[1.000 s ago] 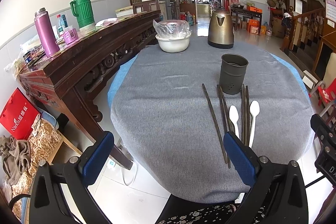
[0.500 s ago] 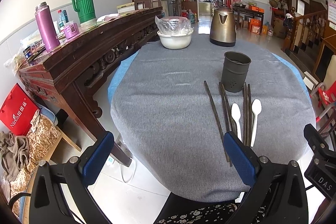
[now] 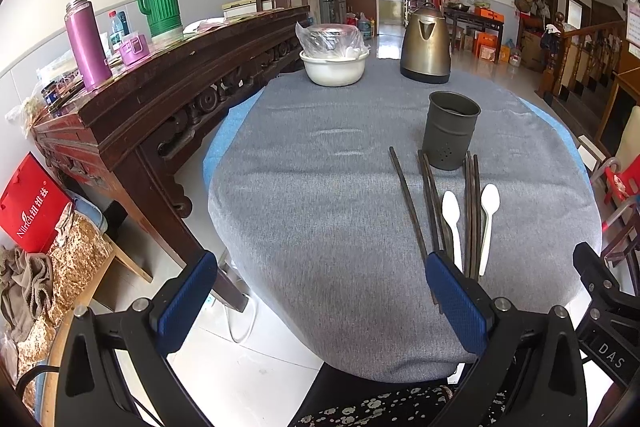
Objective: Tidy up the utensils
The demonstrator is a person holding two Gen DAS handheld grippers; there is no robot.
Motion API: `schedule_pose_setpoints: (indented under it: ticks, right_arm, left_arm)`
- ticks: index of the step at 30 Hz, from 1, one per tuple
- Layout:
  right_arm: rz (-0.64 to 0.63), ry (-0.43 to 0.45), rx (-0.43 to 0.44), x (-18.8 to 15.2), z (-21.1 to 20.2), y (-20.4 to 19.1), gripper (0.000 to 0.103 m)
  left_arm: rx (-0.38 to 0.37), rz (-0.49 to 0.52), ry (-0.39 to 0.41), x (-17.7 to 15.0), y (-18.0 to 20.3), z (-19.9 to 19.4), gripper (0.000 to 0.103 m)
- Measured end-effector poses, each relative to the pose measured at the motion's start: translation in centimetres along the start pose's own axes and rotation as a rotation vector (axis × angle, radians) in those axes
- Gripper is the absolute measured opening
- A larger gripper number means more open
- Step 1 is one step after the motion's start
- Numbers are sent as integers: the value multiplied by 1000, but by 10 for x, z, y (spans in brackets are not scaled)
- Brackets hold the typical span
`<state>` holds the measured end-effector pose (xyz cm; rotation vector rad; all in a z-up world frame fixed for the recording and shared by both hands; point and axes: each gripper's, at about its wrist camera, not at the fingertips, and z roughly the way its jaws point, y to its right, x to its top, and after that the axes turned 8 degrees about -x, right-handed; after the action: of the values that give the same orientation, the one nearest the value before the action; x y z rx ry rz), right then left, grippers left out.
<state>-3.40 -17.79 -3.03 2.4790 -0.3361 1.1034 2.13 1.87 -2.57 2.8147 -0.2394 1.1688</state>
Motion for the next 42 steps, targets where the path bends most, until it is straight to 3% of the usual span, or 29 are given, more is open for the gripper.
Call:
schedule_pose_setpoints:
  ticks: [11, 16, 18, 19, 21, 24, 30, 33, 38, 42]
  right_arm:
    - [-21, -43, 8, -4, 16, -5, 102]
    - [46, -75, 83, 9, 51, 9, 102]
    - [105, -150, 185, 21, 83, 18, 101]
    - [131, -187, 227, 25, 97, 21, 99]
    - [202, -267, 319, 34, 130, 28, 82]
    - [256, -335, 363, 42, 163, 31, 65]
    - [320, -439, 465, 50, 204, 19, 46]
    - [344, -491, 463, 52, 223, 9, 45]
    - [350, -562, 441, 49, 248, -4, 45]
    - [349, -563, 441, 53, 253, -9, 46]
  left_arm:
    - [-6, -4, -18, -1, -1, 7, 103]
    - [-42, -5, -53, 9, -3, 25, 103]
    - [-57, -18, -76, 15, -6, 40, 103]
    - [-67, -24, -91, 20, -8, 50, 103]
    - [-87, -30, -107, 25, -11, 64, 103]
    - [-127, -61, -141, 34, -17, 87, 101]
    - [-207, -94, -232, 50, -15, 137, 74]
    - [-242, -110, -277, 57, -13, 159, 67]
    - [-273, -126, -325, 71, -9, 190, 67]
    - [-323, -129, -358, 72, -3, 196, 67]
